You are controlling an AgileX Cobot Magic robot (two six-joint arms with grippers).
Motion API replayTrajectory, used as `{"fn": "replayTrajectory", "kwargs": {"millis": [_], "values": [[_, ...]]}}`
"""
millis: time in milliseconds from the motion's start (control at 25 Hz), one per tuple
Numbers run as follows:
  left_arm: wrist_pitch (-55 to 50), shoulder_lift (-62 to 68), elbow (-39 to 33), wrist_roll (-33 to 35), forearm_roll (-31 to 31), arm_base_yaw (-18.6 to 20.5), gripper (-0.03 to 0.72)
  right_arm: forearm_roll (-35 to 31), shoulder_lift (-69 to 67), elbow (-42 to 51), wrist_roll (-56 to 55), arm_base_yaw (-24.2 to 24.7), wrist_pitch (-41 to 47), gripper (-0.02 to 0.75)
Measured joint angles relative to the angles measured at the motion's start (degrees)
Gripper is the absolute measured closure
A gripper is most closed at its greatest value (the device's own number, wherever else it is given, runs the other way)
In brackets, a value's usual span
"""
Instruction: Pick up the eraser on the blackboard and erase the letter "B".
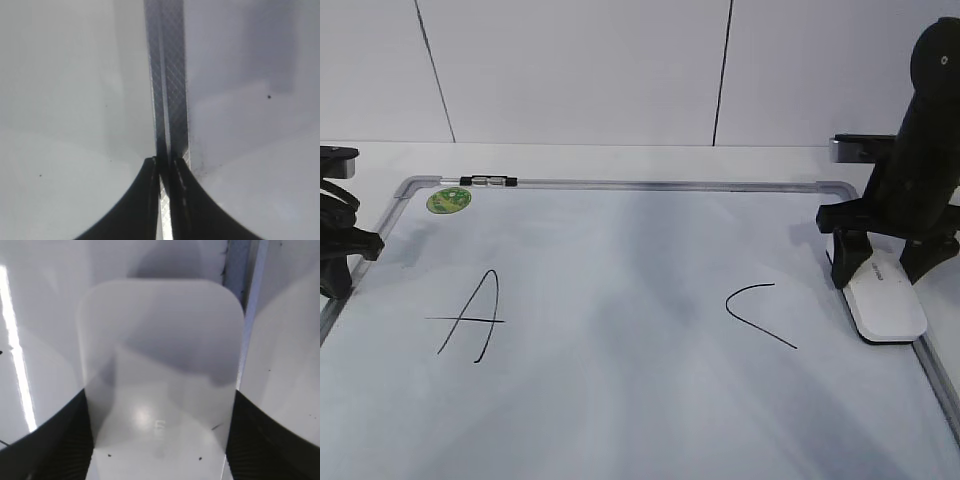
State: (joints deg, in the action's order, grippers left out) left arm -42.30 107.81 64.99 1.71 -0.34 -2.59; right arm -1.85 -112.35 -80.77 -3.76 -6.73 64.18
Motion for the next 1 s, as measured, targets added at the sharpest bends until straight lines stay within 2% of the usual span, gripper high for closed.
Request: {"fn": "replayTrajectory", "kwargs": {"millis": [440,760,1000], "values": [[0.00,0.00,0.00,0.00,0.00,0.00,0.675,-0.45,0.00,0.09,0.00,0.00,-0.21,0.195],[0.00,0.00,0.00,0.00,0.00,0.00,0.675,-0.65,0.00,0.09,0.00,0.00,-0.21,0.141],[0.00,0.00,0.00,0.00,0.00,0.00,0.675,-0.65,0.04,0.09,0.00,0.00,-0.21,0.134]]}}
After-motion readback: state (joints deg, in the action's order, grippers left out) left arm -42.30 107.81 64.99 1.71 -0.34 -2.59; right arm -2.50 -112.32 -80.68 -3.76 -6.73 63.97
